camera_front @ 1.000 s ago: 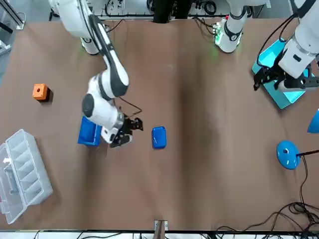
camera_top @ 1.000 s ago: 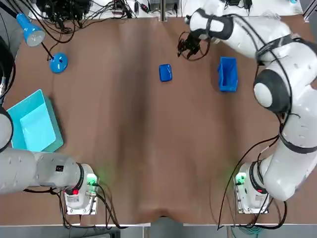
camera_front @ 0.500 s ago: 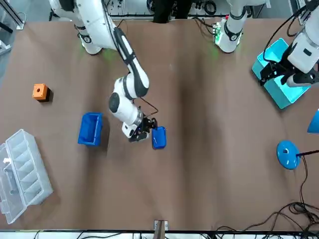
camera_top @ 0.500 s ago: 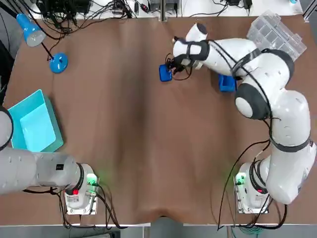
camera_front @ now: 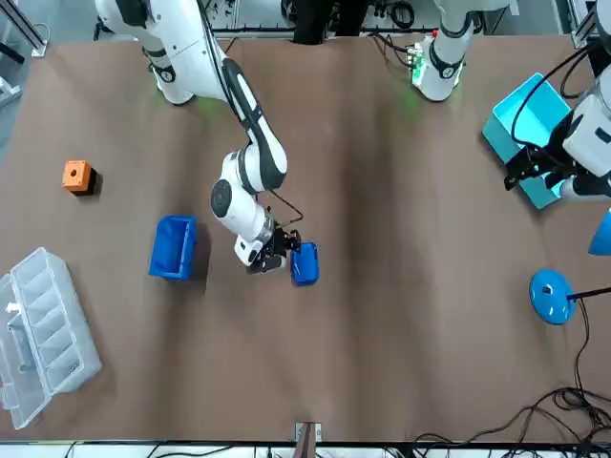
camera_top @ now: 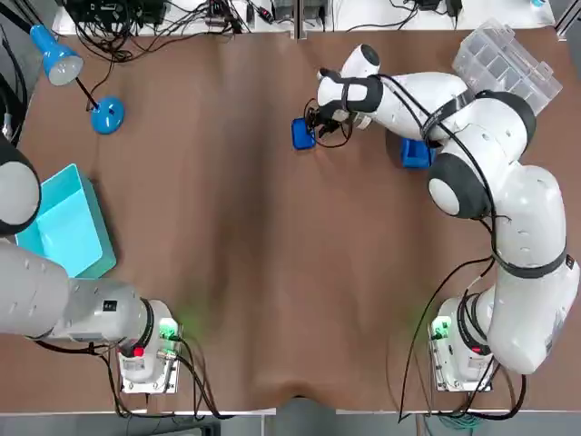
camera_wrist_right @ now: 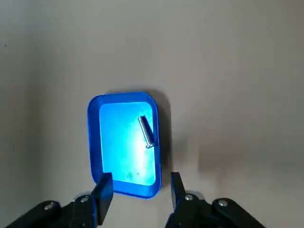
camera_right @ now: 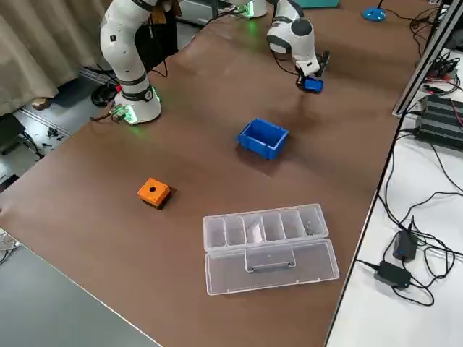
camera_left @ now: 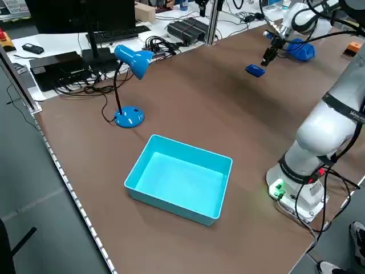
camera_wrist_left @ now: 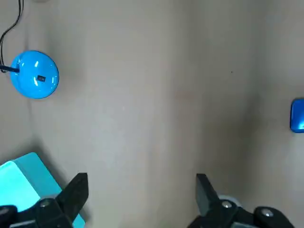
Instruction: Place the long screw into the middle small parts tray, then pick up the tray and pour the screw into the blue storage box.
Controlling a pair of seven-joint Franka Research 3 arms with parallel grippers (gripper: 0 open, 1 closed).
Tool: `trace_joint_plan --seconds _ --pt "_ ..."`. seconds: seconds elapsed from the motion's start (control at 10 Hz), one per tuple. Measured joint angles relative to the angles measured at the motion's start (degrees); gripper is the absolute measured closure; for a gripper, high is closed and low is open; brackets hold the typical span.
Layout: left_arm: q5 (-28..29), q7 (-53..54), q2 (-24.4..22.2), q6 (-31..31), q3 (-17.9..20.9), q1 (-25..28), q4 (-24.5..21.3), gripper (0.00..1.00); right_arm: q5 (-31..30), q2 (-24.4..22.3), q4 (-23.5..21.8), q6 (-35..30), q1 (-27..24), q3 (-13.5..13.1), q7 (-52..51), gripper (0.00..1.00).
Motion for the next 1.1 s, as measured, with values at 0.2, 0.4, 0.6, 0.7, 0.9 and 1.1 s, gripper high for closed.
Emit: trace_joint_plan --seconds 0.2,0.4,0.6,0.7,0.9,1.1 --pt "0.0 0.0 0.2 -0.2 0.0 0.0 0.3 0.0 0.0 0.8 0.2 0.6 0.0 0.0 0.0 0.46" --pt "0.0 0.1 0.2 -0.3 0.0 0.0 0.4 0.0 0.2 2.1 0.8 1.6 0.0 0.0 0.0 0.49" --pt "0.0 0.9 0.2 -0.3 0.0 0.0 0.5 0.0 0.3 2.9 1.8 1.7 0.0 0.0 0.0 0.52" --pt "0.0 1.1 0.2 -0.3 0.0 0.0 0.5 0.0 0.3 2.9 1.9 1.7 0.0 0.0 0.0 0.55" --pt "0.0 1.2 0.2 -0.5 0.0 0.0 0.6 0.0 0.4 3.0 2.0 1.7 0.0 0.0 0.0 0.57" --pt "0.0 1.2 0.2 -0.6 0.0 0.0 0.6 0.0 0.4 3.1 2.0 1.7 0.2 0.1 0.0 0.59"
